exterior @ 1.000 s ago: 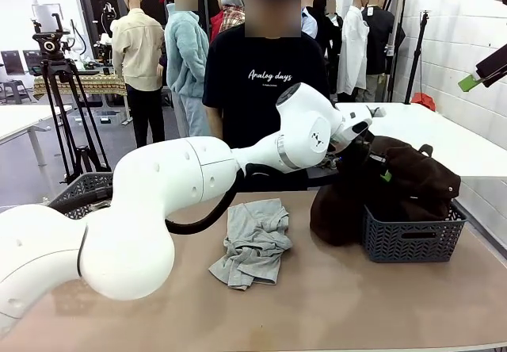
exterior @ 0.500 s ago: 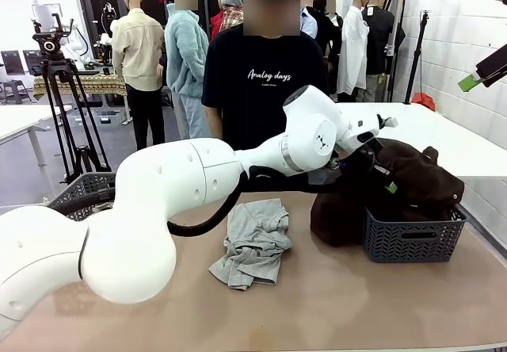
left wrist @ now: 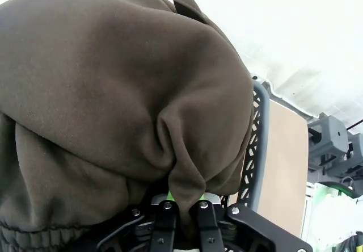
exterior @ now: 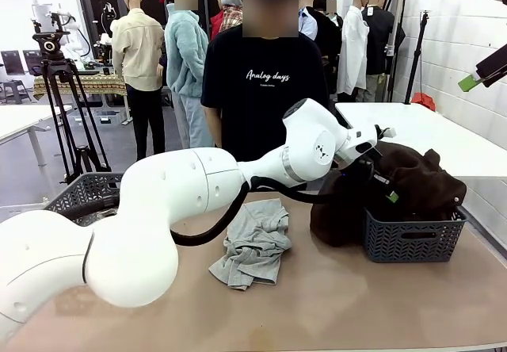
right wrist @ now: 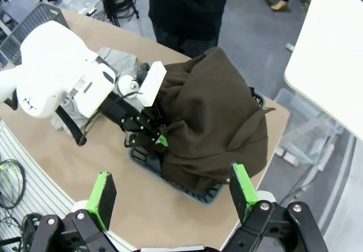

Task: Sort the tops and bottoms.
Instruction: Sort the clothes according to human instructions.

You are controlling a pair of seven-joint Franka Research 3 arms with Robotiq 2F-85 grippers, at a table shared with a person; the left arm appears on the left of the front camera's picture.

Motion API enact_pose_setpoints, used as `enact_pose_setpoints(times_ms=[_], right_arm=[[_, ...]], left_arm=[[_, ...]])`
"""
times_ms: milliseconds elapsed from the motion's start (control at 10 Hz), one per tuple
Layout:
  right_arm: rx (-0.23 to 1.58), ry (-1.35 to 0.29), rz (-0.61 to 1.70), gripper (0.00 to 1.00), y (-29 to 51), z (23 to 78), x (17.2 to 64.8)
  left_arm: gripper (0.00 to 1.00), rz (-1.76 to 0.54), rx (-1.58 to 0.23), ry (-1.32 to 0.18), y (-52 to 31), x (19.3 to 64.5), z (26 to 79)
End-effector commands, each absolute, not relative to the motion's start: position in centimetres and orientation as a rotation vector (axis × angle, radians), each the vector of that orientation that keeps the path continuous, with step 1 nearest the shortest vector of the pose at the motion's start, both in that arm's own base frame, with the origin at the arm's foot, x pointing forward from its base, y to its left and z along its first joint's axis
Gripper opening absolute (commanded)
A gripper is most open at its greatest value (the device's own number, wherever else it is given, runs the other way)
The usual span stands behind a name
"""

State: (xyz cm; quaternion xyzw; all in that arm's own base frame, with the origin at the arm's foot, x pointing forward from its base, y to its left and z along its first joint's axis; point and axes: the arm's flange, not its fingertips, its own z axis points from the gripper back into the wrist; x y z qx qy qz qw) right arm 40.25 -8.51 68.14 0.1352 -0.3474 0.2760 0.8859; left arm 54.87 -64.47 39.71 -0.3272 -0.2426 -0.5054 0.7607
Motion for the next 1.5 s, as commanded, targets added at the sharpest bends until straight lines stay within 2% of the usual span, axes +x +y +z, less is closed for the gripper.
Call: enact_pose_setpoints(times_ms=[0,100,200,600,700,1400], right_arm=[[0.282,-0.723,0.574,1.00,-8.4,68.0,40.3],[0.282,-0.723,0.574,1.00,-8.4,68.0,40.3],[0.282,-0.723,0.574,1.00,-8.4,68.0,40.3],[0.282,-0.723,0.574,1.00,-8.4,68.0,40.3],[0.282,-0.723,0.574,1.00,-8.4,68.0,40.3],[0.282,-0.723,0.574,1.00,-8.4,68.0,40.3]], left_arm=[[0.00,-1.142,-0.743,-0.466,-73.0,63.3,38.7],[0.00,-1.136,-0.743,-0.455,-73.0,63.2,38.9],[0.09,-1.141,-0.738,-0.469,-73.0,63.1,39.4],[0.89,-1.175,-0.703,-0.474,-72.7,62.2,41.1],[1.00,-1.191,-0.697,-0.494,-72.7,61.8,42.0],[1.00,-1.248,-0.526,-0.598,-72.3,58.7,46.8]])
